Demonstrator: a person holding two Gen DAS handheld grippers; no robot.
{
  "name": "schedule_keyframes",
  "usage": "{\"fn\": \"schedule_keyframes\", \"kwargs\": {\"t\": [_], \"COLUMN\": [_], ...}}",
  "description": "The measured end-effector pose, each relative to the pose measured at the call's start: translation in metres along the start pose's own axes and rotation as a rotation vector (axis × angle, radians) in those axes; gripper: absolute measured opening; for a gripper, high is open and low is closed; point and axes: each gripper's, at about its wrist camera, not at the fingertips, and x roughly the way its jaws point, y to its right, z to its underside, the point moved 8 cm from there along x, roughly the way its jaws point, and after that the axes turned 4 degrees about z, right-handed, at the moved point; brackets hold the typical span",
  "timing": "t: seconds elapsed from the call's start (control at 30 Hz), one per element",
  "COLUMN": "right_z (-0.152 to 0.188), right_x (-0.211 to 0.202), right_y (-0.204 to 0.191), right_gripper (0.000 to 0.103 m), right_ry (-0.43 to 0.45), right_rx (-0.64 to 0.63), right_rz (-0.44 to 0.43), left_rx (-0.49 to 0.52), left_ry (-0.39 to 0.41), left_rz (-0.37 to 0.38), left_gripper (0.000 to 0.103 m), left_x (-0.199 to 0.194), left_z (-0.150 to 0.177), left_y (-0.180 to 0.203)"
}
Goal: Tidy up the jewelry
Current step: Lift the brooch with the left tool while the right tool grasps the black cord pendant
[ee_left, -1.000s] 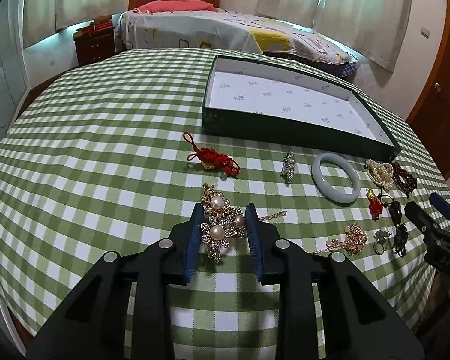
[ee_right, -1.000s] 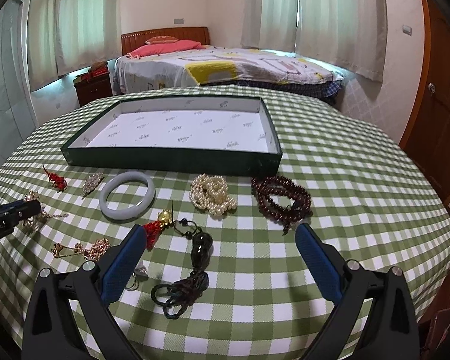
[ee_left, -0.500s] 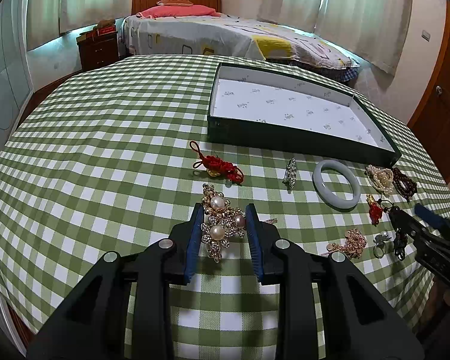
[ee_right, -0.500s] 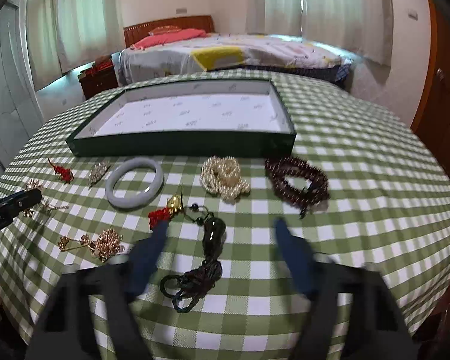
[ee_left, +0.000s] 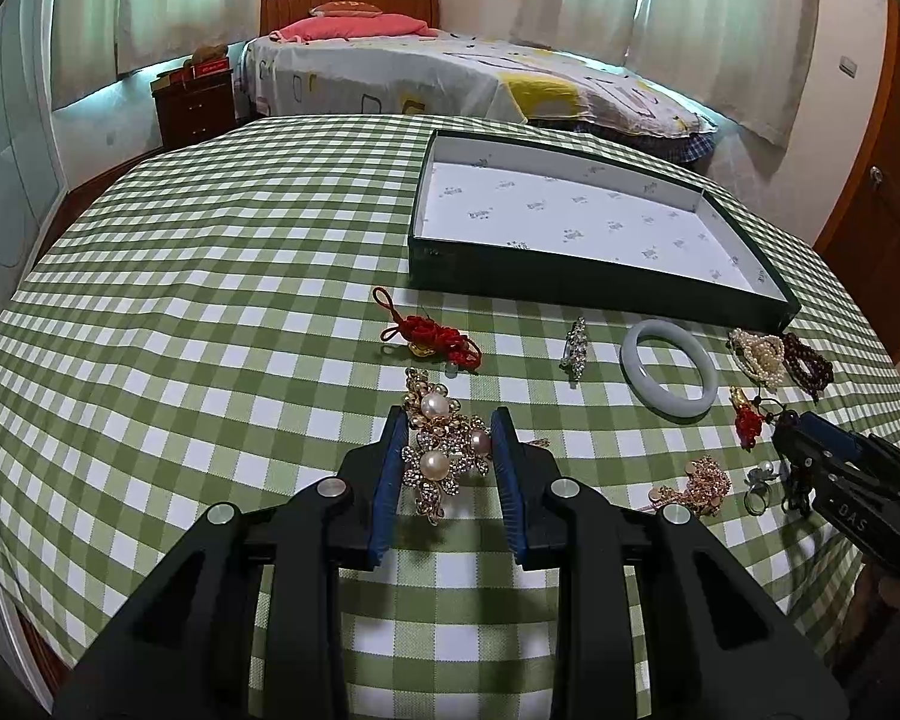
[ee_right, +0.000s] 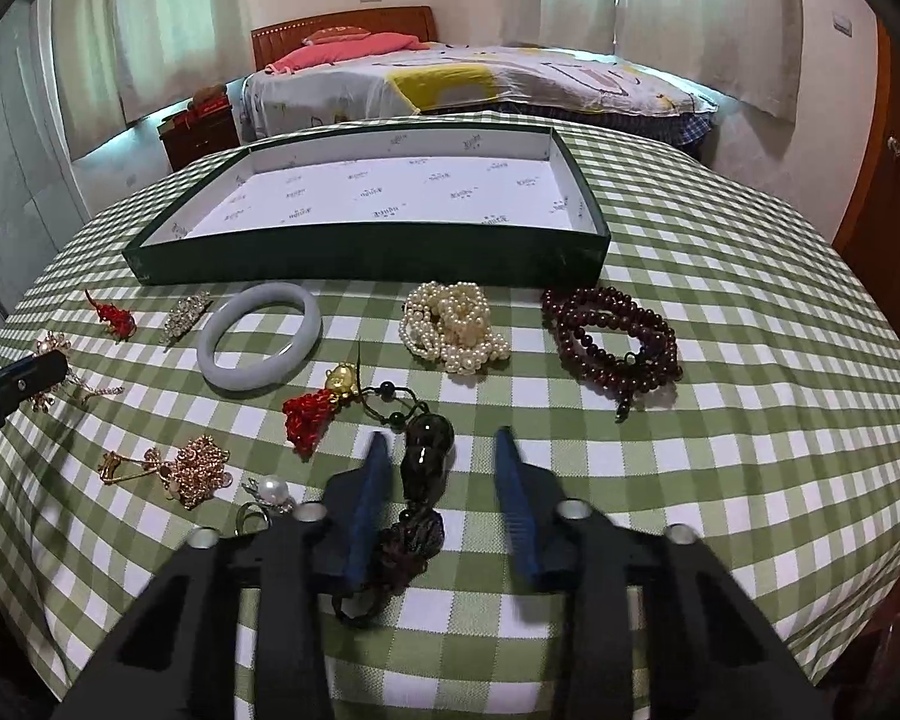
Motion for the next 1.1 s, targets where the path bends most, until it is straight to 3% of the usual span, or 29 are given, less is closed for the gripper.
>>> {"fn": "schedule_keyframes", "kwargs": {"t": [0.07,0.3,0.6,1.1], "right_z": [0.0,0.0,-0.017,-0.078], "right_x": [0.0,-0.005,-0.036,-0.084], "right_y": [-0.003,-0.004,-0.003,0.008], "right_gripper": [0.018,0.018,0.018,0.018], "right_ry": [0.0,0.01,0.104,0.286], "right_rx": [-0.013,-0.008,-0.006,0.005], "right_rz": [-0.013,-0.029,-0.038,-0.053], "left_rx": [0.0,0.009,0.015,0.015], "left_ry": [0.0,0.022,0.063,0.154], "left_rz": [0.0,0.001,0.013,0.055], "left_gripper": [0.028,0.028,0.028,0.028], "left_x": [0.0,-0.008,-0.023,-0.043], "left_z": [0.0,-0.004,-0.018,-0.069], "left_y": [0.0,0.003,0.008,0.024]}}
